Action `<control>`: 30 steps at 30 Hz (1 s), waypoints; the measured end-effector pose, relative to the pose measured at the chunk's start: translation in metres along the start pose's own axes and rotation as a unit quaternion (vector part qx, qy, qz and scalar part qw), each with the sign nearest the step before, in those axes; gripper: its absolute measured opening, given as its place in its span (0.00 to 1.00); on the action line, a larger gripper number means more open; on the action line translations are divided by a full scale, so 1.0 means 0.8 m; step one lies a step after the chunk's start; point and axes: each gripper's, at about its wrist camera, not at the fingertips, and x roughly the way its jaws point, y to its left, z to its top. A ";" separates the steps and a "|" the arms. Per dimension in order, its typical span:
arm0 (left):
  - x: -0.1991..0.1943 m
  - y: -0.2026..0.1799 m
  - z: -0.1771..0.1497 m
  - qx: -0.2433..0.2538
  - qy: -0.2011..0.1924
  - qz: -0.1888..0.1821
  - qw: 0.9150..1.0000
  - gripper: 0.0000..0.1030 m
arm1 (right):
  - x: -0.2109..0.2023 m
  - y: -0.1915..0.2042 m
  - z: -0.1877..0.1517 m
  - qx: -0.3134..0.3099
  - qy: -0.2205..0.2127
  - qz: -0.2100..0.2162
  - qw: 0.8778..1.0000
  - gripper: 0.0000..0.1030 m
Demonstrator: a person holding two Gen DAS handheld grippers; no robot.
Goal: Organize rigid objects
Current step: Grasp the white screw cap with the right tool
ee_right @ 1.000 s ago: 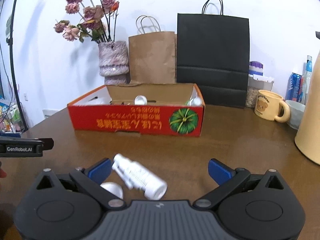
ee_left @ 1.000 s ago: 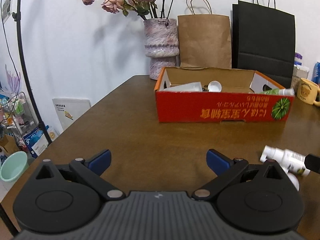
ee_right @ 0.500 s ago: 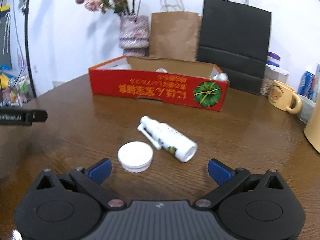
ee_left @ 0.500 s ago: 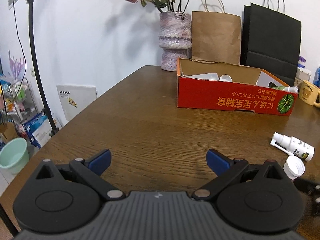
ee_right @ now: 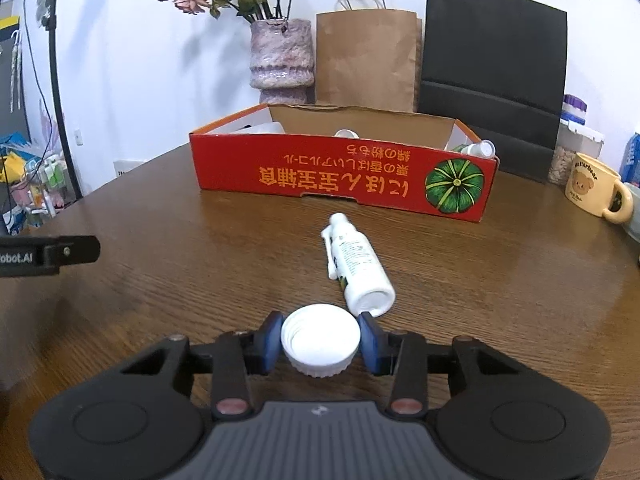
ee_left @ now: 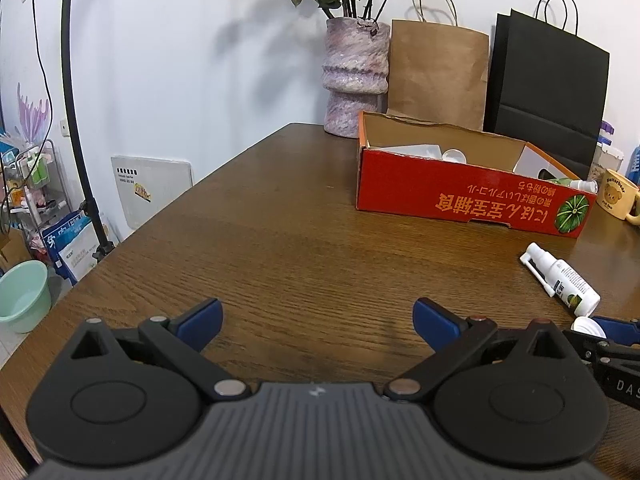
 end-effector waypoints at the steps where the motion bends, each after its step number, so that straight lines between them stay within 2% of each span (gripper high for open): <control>1: 0.000 0.000 0.000 0.000 0.001 0.000 1.000 1.00 | 0.000 0.000 0.000 -0.001 0.000 0.000 1.000 0.38; 10: 0.003 -0.003 0.000 0.004 0.005 0.011 1.000 1.00 | -0.018 -0.006 0.002 0.005 -0.036 0.001 0.999 0.38; 15: -0.001 -0.018 -0.001 0.031 -0.004 0.011 0.999 1.00 | -0.032 -0.022 0.004 0.023 -0.061 0.002 0.998 0.38; 22: -0.006 -0.057 0.000 0.063 -0.004 -0.022 0.998 1.00 | -0.045 -0.053 0.003 0.037 -0.082 -0.005 0.996 0.38; 30: -0.005 -0.128 -0.002 0.116 0.004 -0.065 0.991 1.00 | -0.051 -0.105 -0.001 0.052 -0.084 -0.017 0.995 0.38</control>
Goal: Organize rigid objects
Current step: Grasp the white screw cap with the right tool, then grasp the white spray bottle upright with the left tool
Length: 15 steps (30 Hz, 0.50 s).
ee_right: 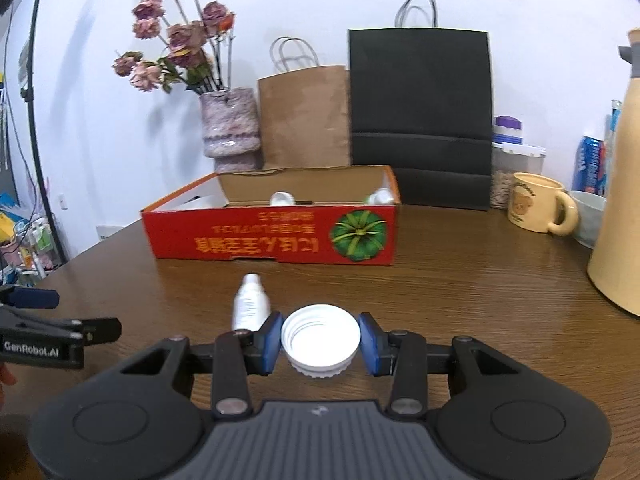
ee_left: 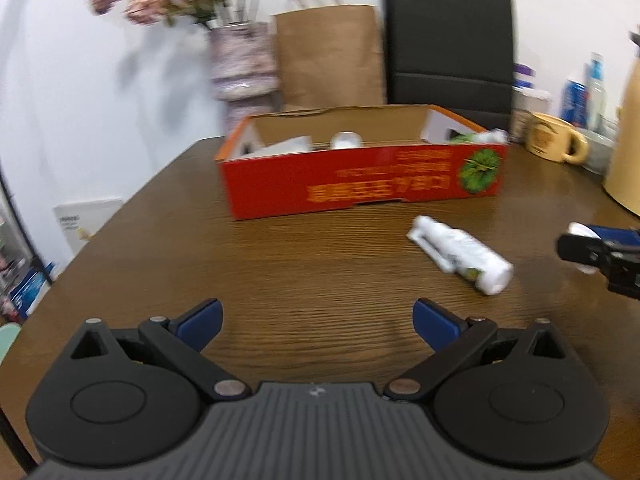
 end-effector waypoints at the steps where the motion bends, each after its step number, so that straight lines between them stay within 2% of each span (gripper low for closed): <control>1: 0.002 -0.010 0.001 0.010 0.001 -0.006 1.000 1.00 | 0.000 -0.006 0.000 0.002 0.001 -0.001 1.000 0.38; 7: 0.021 -0.056 0.008 0.047 0.012 -0.031 0.998 1.00 | 0.002 -0.041 0.002 0.009 0.003 -0.009 1.000 0.38; 15: 0.043 -0.104 0.025 0.026 0.020 -0.039 0.999 1.00 | 0.009 -0.072 0.006 0.006 0.008 -0.016 1.000 0.39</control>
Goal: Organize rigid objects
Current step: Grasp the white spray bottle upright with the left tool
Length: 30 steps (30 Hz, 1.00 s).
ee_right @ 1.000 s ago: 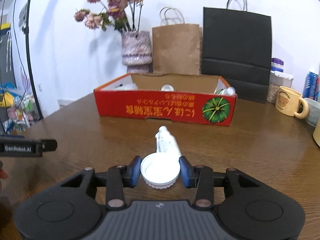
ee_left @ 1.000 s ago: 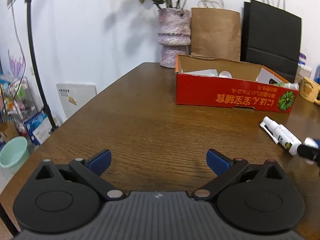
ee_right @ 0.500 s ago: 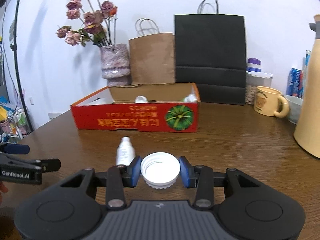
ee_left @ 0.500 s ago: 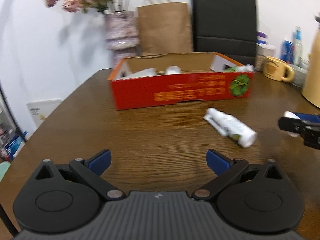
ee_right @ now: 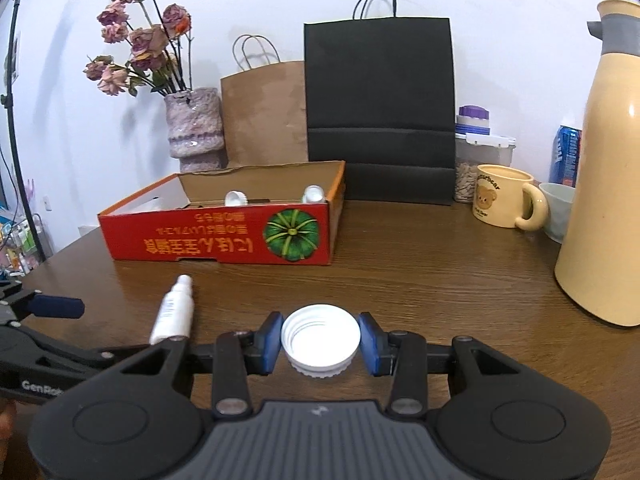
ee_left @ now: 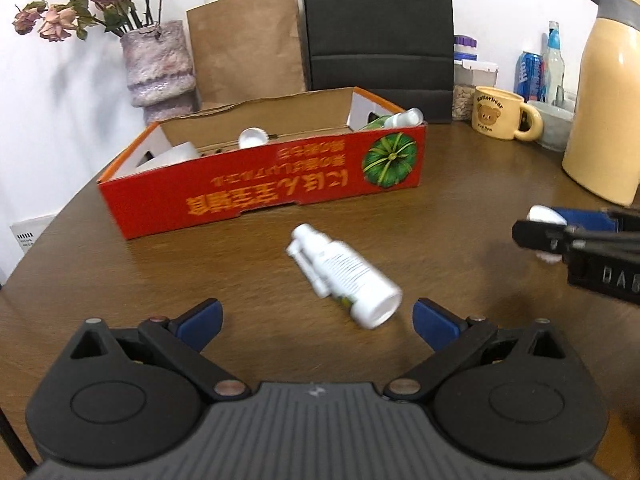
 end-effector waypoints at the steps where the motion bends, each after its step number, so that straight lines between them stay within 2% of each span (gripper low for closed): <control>1: 0.004 -0.005 0.003 -0.004 0.000 0.003 1.000 1.00 | 0.000 -0.004 0.000 0.002 0.000 -0.001 1.000 0.38; 12: 0.045 -0.027 0.021 -0.047 0.029 0.059 0.997 1.00 | 0.017 -0.025 0.009 -0.004 -0.004 -0.005 1.000 0.38; 20: 0.063 -0.026 0.025 -0.074 0.049 0.069 0.994 0.99 | 0.032 -0.028 0.009 -0.003 0.003 -0.011 1.000 0.38; 22: 0.062 -0.023 0.024 -0.082 0.048 0.060 0.994 0.95 | 0.032 -0.027 0.009 -0.003 0.001 -0.013 1.000 0.38; 25: 0.057 -0.021 0.022 -0.083 0.042 0.052 0.994 0.82 | 0.032 -0.025 0.007 -0.006 0.000 -0.016 1.000 0.38; 27: 0.052 -0.022 0.020 -0.081 0.036 0.050 0.995 0.65 | 0.032 -0.023 0.007 -0.010 -0.002 -0.022 1.000 0.38; 30: 0.046 -0.019 0.018 -0.085 0.032 0.044 0.995 0.54 | 0.028 -0.021 0.006 -0.014 -0.009 -0.027 0.999 0.38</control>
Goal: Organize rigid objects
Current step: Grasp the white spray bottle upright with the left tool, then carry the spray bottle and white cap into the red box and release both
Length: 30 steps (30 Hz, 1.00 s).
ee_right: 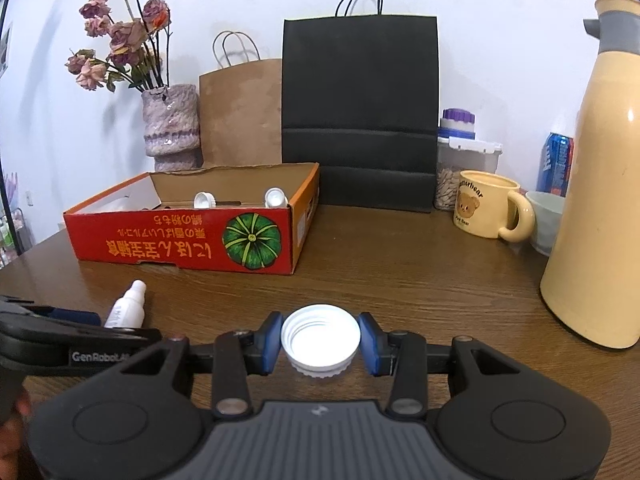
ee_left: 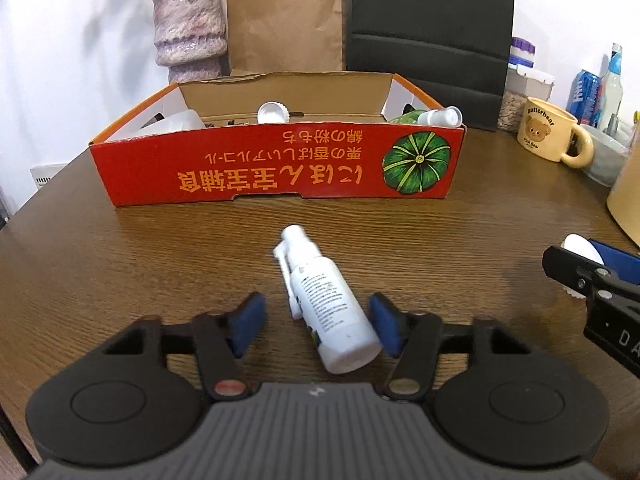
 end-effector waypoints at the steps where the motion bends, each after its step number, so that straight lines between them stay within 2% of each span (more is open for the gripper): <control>1: -0.001 0.003 0.000 -0.004 -0.001 -0.002 1.000 0.52 | -0.001 -0.001 0.000 0.000 -0.001 -0.001 1.000 0.38; 4: -0.003 0.011 0.001 -0.014 0.000 -0.007 1.000 0.40 | -0.002 -0.002 -0.001 0.004 -0.001 -0.004 1.000 0.38; 5: -0.004 0.013 0.001 -0.015 0.000 -0.011 1.000 0.30 | -0.002 -0.003 -0.001 0.005 -0.003 -0.004 1.000 0.38; 6: -0.005 0.015 0.001 -0.016 0.000 -0.011 1.000 0.28 | -0.003 -0.004 -0.001 0.007 -0.005 -0.004 1.000 0.38; 14: -0.012 0.024 -0.001 -0.015 -0.002 -0.013 1.000 0.28 | -0.009 -0.005 -0.003 0.013 -0.015 -0.020 1.000 0.39; 25: -0.036 0.048 0.000 -0.024 -0.034 -0.015 0.999 0.28 | -0.027 0.006 -0.001 0.020 -0.042 -0.042 0.998 0.39; 30: -0.050 0.063 0.003 -0.035 -0.048 -0.017 0.998 0.28 | -0.033 0.023 0.004 0.024 -0.056 -0.037 0.997 0.39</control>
